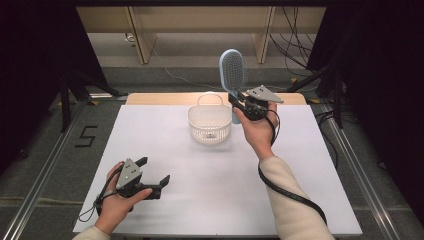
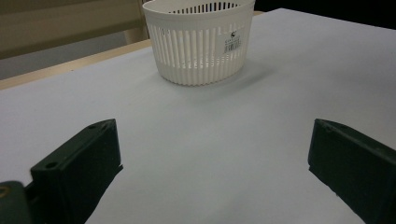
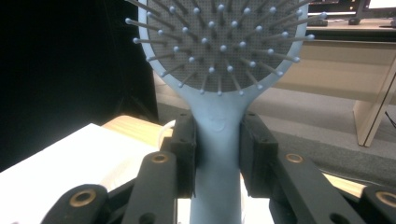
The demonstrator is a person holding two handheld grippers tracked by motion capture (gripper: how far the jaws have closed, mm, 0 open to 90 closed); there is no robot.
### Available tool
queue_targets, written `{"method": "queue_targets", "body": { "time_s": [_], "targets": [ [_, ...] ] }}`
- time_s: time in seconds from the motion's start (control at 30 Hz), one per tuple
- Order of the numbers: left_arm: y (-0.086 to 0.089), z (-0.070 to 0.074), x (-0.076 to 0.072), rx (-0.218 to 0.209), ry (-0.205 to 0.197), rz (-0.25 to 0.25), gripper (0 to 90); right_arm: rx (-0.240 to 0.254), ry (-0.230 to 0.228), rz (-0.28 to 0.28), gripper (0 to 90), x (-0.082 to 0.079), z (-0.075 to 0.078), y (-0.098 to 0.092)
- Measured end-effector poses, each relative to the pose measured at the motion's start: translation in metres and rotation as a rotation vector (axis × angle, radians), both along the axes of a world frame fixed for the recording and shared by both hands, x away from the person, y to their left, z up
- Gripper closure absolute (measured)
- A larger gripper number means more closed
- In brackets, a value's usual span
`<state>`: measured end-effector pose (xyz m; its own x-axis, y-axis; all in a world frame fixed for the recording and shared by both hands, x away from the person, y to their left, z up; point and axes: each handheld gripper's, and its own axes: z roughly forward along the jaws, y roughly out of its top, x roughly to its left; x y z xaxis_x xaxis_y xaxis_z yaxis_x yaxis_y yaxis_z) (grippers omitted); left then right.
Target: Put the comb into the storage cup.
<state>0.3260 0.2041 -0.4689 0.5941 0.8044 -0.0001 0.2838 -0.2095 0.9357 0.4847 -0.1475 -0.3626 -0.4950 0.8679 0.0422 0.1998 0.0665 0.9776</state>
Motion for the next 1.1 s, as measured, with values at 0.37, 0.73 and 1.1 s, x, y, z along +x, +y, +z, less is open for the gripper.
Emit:
{"method": "queue_targets", "body": {
  "time_s": [0.37,0.73,1.1],
  "targets": [
    [0.000,0.000,0.000,-0.001,-0.003,-0.001,1.9,-0.003,0.001,0.007,70.4,0.003,0.002,0.007],
    [0.000,0.000,0.000,0.000,-0.004,-0.002,2.0,-0.001,-0.002,0.010,70.4,0.005,0.003,0.011],
    [-0.001,0.000,0.000,0.000,-0.004,-0.004,2.0,-0.009,-0.003,0.011,70.4,0.006,0.004,0.014]
  ]
}}
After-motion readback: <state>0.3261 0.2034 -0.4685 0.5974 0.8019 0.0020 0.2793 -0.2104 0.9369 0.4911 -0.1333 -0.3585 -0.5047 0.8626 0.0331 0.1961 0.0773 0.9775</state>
